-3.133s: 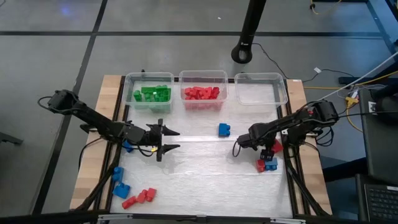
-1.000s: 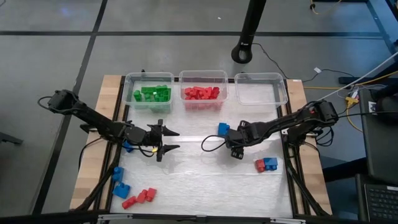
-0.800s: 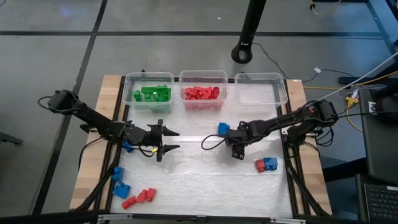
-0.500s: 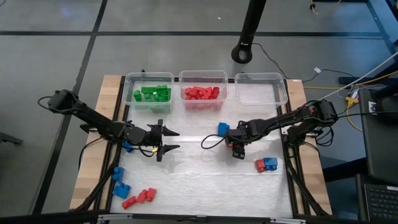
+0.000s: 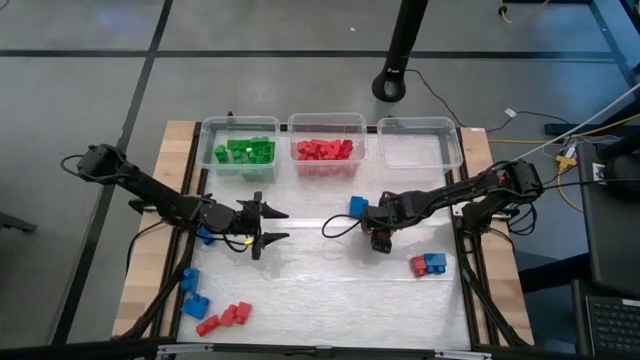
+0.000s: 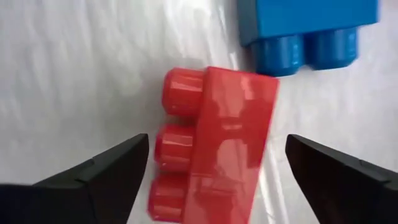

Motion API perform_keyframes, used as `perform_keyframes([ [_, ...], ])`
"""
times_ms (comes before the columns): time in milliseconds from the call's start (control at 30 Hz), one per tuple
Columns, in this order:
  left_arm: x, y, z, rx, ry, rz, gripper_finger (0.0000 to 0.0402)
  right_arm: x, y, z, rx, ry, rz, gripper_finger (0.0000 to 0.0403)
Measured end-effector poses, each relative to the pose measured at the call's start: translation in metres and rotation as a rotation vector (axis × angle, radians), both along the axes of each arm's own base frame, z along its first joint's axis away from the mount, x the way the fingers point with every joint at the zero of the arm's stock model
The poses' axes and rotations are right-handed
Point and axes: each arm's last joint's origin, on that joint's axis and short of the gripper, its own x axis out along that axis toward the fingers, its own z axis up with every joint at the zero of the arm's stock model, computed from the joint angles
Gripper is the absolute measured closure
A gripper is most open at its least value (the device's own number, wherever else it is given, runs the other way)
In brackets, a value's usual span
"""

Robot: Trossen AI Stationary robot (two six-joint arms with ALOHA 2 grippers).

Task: Sort blocks
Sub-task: Put the red game piece into the middle transparent bin

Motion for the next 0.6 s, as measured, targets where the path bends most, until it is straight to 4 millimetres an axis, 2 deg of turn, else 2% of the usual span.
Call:
perform_keyframes([
  [200,0.000,0.000,0.000,0.001,0.002,0.000,0.0156,0.000,0.007,-0.004,-0.097,-0.016,-0.010,0.0051],
  [600,0.000,0.000,0.000,0.000,-0.001,0.000,0.0156,0.009,0.009,-0.027,-0.032,0.053,0.004,0.0063],
])
